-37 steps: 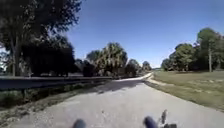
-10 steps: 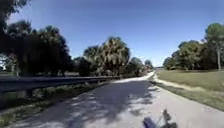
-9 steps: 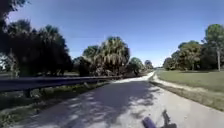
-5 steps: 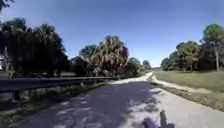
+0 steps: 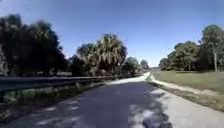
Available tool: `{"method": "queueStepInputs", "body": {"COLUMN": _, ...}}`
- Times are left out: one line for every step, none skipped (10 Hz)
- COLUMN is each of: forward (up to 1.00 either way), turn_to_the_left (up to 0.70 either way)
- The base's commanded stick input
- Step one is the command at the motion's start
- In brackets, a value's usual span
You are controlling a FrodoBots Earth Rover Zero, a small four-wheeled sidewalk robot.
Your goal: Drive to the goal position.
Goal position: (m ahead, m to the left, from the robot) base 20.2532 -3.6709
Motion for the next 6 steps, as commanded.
{"method": "queueStepInputs", "body": {"forward": 0.70, "turn_to_the_left": 0.00}}
{"method": "queueStepInputs", "body": {"forward": 0.70, "turn_to_the_left": 0.00}}
{"method": "queueStepInputs", "body": {"forward": 0.70, "turn_to_the_left": 0.00}}
{"method": "queueStepInputs", "body": {"forward": 0.70, "turn_to_the_left": 0.00}}
{"method": "queueStepInputs", "body": {"forward": 0.70, "turn_to_the_left": 0.00}}
{"method": "queueStepInputs", "body": {"forward": 0.70, "turn_to_the_left": 0.00}}
